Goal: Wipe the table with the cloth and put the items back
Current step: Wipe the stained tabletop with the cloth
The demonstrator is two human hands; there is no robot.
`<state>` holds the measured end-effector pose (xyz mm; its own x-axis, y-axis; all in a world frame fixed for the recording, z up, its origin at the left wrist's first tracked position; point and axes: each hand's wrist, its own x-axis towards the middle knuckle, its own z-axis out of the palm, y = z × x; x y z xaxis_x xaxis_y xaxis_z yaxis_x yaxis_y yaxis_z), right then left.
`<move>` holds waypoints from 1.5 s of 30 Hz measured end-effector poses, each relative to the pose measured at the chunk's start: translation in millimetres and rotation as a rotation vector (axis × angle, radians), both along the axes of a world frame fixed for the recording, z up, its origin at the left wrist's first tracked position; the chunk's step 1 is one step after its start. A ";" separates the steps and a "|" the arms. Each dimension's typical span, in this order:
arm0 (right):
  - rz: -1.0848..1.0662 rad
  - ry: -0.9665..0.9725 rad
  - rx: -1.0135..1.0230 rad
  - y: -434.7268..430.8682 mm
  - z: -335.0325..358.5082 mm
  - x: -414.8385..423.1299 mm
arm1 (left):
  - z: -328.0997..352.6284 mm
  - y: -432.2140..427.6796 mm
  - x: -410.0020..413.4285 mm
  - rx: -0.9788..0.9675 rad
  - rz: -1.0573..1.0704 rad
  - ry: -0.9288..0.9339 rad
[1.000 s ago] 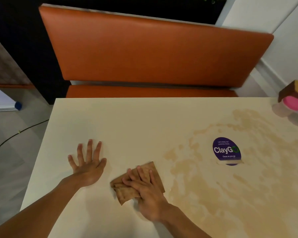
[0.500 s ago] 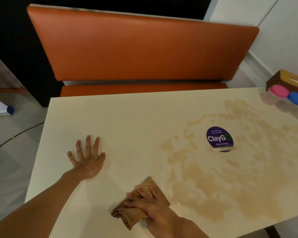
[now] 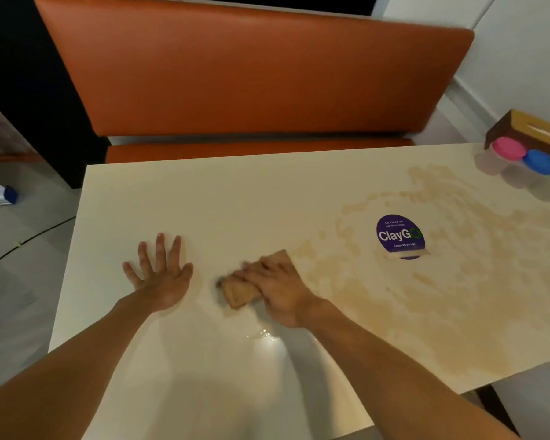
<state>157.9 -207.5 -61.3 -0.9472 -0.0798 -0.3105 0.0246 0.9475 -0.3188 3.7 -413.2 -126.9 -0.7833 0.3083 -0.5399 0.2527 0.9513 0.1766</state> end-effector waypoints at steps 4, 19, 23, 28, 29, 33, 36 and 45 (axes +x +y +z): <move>-0.039 0.062 -0.072 -15.9 -34.8 43.8 | -4.0 -0.2 -1.9 0.008 -0.011 0.022; -0.137 0.009 -0.280 -23.5 -25.2 172.0 | -3.3 -5.2 -1.8 0.022 0.016 0.028; -0.191 -0.031 -0.321 -25.7 -19.6 198.3 | -7.3 -7.0 -2.7 0.031 0.012 0.035; -0.392 0.067 -0.414 -30.2 -4.9 205.0 | -11.8 -5.7 -3.2 0.025 0.003 0.036; -0.407 0.113 -0.388 -29.3 0.7 204.3 | -12.5 -6.1 -3.4 0.024 0.005 0.045; -0.414 0.106 -0.145 -15.8 29.1 214.1 | -15.7 -8.7 -6.4 0.023 0.010 0.056; -0.611 0.242 -0.058 5.1 48.8 227.9 | -18.7 -8.5 -7.2 0.021 0.010 0.064; -1.016 0.144 0.114 64.8 9.6 230.9 | -16.8 -1.3 -4.3 0.022 0.040 0.105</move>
<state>388.7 -142.7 -51.7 -0.5799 0.8017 -0.1448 0.7992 0.5254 -0.2919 -0.6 -414.5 -143.7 -0.8469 0.2872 -0.4476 0.2333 0.9570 0.1726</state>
